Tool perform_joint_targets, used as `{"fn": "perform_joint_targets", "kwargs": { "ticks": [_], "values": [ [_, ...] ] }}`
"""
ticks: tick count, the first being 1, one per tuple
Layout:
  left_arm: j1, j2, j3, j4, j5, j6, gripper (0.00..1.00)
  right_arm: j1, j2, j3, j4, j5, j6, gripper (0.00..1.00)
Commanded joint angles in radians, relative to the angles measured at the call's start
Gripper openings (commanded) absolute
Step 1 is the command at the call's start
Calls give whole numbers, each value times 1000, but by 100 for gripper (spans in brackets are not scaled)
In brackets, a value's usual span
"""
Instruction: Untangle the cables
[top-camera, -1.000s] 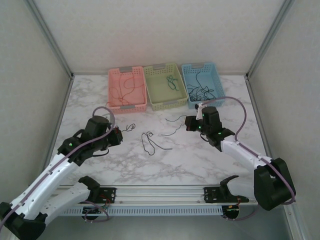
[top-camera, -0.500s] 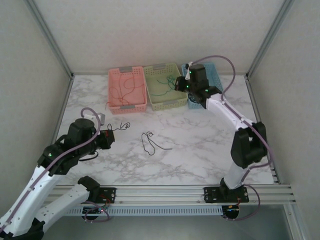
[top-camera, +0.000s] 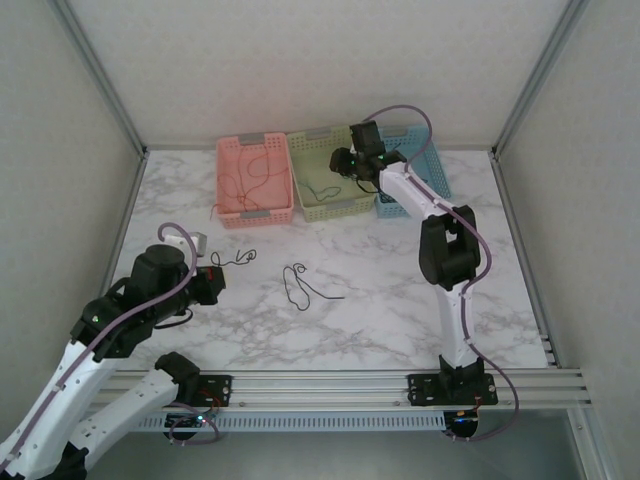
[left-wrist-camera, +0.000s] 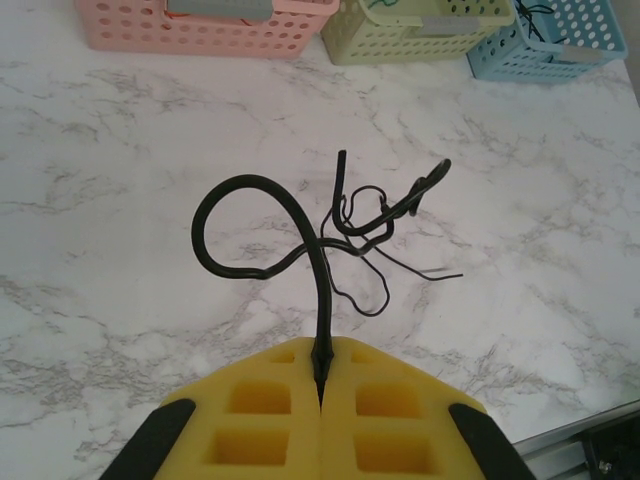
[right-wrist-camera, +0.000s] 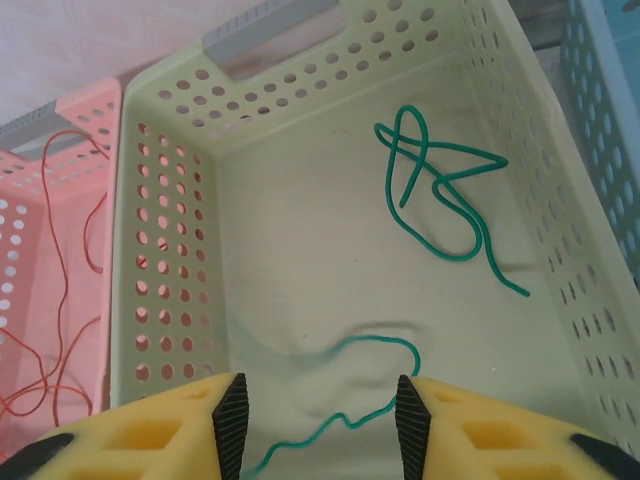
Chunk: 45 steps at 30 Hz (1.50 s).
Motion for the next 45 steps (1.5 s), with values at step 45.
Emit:
{"fn": "perform_joint_targets", "kwargs": {
  "ticks": [45],
  "values": [
    [7, 75, -10, 38, 228, 61, 0, 496, -498, -419, -161, -501, -518, 48]
  ]
}}
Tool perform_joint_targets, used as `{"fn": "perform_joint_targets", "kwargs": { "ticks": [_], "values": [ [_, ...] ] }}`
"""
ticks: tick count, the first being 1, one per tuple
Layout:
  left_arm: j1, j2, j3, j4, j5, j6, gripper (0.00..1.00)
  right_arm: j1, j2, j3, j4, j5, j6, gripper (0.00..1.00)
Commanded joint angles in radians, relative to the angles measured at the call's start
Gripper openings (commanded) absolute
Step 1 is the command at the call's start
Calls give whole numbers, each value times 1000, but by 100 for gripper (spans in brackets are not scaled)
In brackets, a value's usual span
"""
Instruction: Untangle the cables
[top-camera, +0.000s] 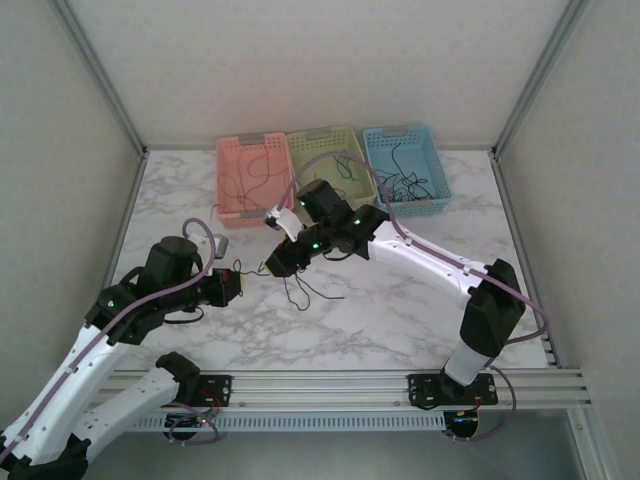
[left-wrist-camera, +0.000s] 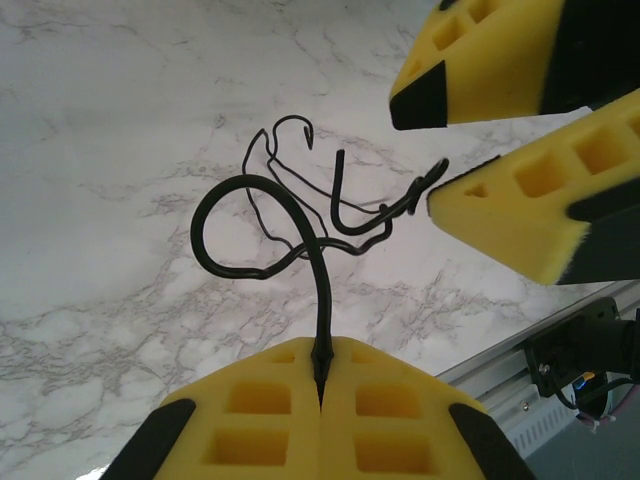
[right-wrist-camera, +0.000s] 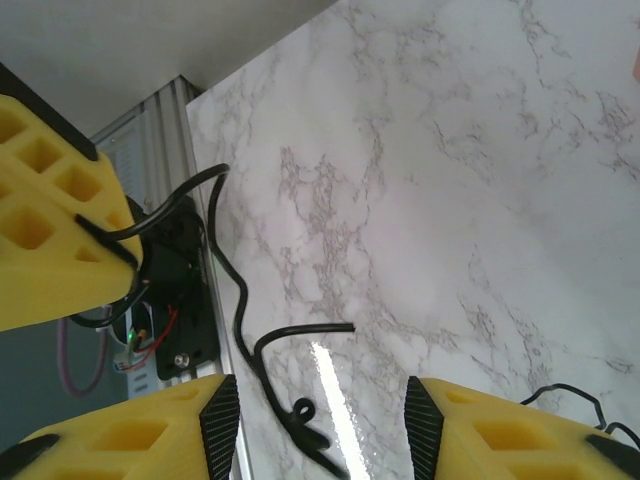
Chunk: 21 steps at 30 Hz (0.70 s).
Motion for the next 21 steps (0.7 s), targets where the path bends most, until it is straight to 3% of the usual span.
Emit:
{"fn": "perform_joint_targets", "kwargs": {
  "ticks": [1, 7, 10, 13, 21],
  "values": [
    [7, -2, -4, 18, 17, 20, 0, 16, 27, 41, -31, 11, -27, 47],
    [7, 3, -7, 19, 17, 20, 0, 18, 43, 41, -10, -8, -15, 32],
    [7, 2, -7, 18, 17, 20, 0, 25, 39, 34, 11, -2, -2, 12],
    [7, 0, -8, 19, 13, 19, 0, 27, 17, 1, 58, 13, 21, 1],
    [7, -3, -7, 16, 10, 20, 0, -17, -48, -64, 157, 159, 189, 0]
  ]
}}
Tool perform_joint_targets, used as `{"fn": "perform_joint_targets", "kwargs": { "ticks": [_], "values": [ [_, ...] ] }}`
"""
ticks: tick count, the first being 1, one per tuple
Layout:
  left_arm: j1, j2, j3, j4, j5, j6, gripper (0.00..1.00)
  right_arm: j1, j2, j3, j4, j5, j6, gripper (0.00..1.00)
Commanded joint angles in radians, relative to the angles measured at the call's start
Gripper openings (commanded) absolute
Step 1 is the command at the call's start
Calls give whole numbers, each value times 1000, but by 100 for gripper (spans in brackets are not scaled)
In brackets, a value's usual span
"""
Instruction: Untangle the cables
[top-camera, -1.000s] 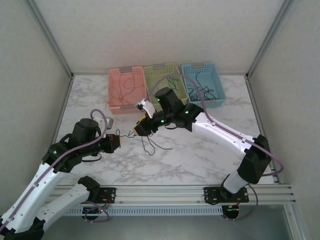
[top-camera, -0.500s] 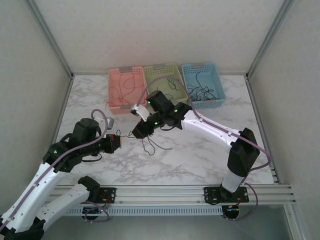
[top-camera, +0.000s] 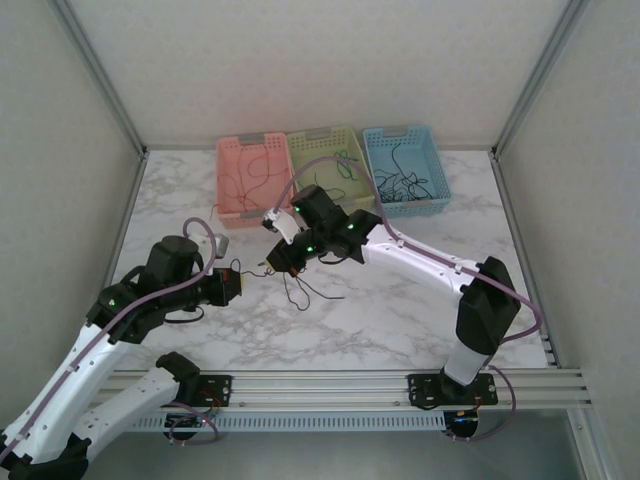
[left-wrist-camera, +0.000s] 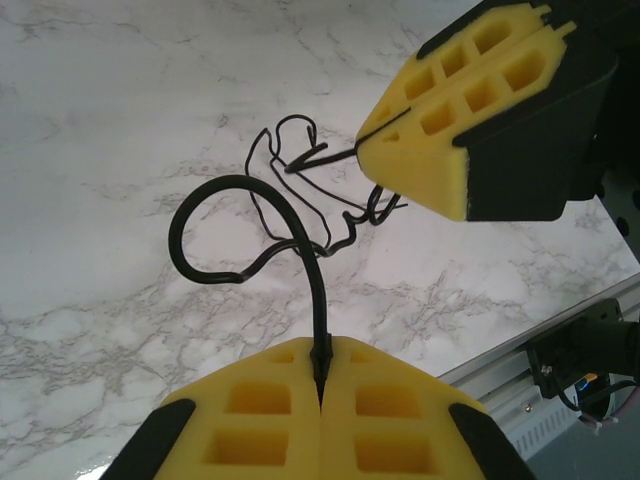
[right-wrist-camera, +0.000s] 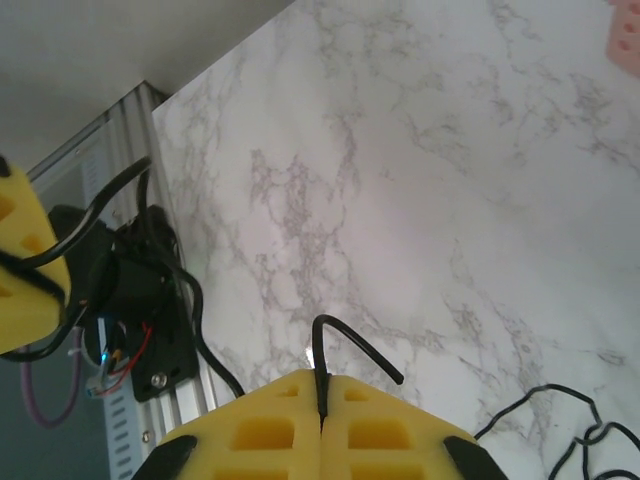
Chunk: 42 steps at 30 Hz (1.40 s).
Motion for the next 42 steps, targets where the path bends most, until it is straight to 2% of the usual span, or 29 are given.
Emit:
{"fn": "perform_joint_targets", "kwargs": {
  "ticks": [1, 8, 11, 15, 20, 26, 34, 35, 39, 40, 42],
  "values": [
    [6, -10, -7, 16, 13, 20, 0, -43, -70, -41, 108, 91, 150, 0],
    [7, -17, -9, 17, 11, 18, 0, -77, -148, -158, 250, 169, 441, 0],
    [7, -17, -9, 20, 11, 18, 0, -79, -175, -201, 264, 258, 542, 0],
    [7, -18, -9, 20, 13, 19, 0, -97, -202, -273, 342, 264, 691, 0],
    [7, -28, -12, 23, 14, 18, 0, -101, -245, -326, 371, 328, 801, 0],
    [6, -37, -12, 24, 14, 19, 0, -123, -283, -383, 414, 346, 908, 0],
    [7, -39, -14, 24, 7, 16, 0, -137, -296, -380, 435, 301, 922, 0],
    [7, -39, -13, 23, 2, 16, 5, -137, -298, -378, 433, 301, 916, 0],
    [7, -41, -14, 19, -14, 13, 51, -139, -313, -363, 385, 348, 864, 0],
    [7, -42, -13, 19, -18, 12, 57, -140, -321, -359, 368, 362, 850, 0],
    [7, -45, -13, 19, -24, 12, 65, -147, -335, -348, 341, 385, 814, 0]
  ]
}}
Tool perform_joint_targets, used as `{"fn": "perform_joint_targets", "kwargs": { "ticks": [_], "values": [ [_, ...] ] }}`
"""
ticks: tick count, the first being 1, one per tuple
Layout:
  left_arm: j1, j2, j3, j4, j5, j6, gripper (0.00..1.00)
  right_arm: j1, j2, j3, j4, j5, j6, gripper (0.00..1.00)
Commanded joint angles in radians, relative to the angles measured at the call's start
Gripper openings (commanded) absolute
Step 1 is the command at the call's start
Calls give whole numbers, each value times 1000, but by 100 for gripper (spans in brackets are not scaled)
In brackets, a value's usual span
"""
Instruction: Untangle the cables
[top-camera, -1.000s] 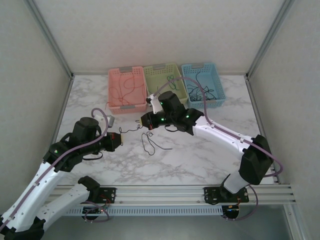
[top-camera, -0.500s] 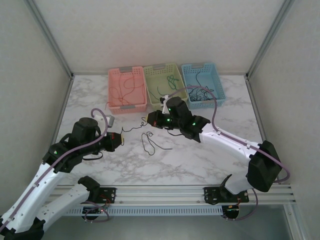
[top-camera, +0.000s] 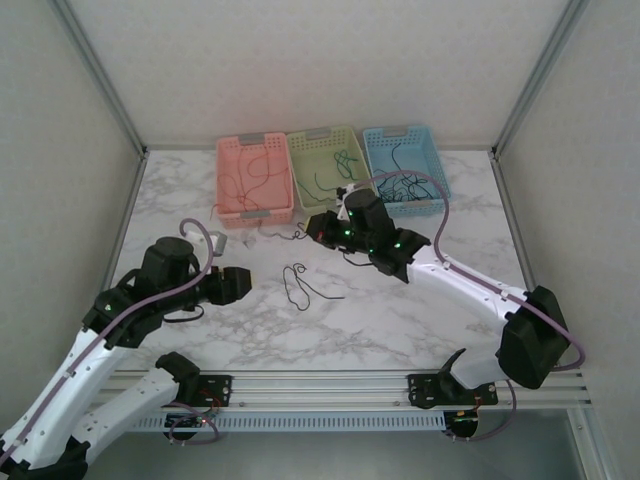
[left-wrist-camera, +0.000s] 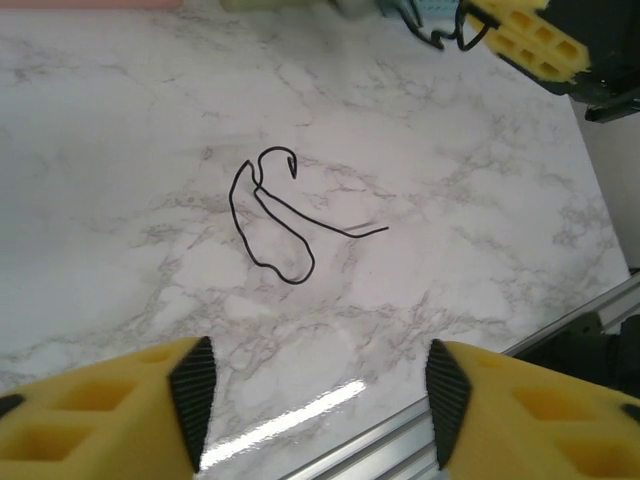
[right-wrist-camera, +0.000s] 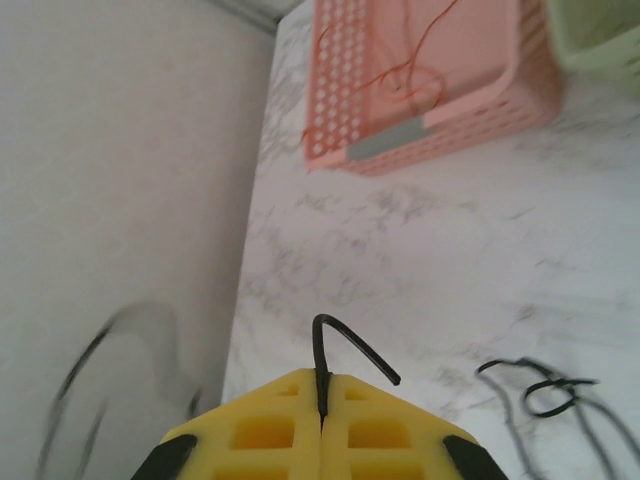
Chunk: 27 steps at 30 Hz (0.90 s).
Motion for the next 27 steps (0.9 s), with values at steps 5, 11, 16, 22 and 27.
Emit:
{"fn": "perform_joint_targets", "kwargs": {
  "ticks": [5, 11, 16, 22, 27],
  "values": [
    [7, -13, -7, -27, -19, 8, 69, -38, -82, 69, -182, 230, -206, 0],
    [7, -8, -8, -31, -26, 7, 70, -251, -127, 44, -236, 408, -318, 0],
    [9, -9, -10, -29, -31, 6, 70, -452, -32, 82, -213, 362, -322, 0],
    [10, -27, -15, -26, -37, 5, 70, -549, 214, 257, -253, 389, -346, 0],
    [10, -31, -17, -26, -39, 4, 70, -614, 359, 370, -246, 406, -285, 0]
  ]
}}
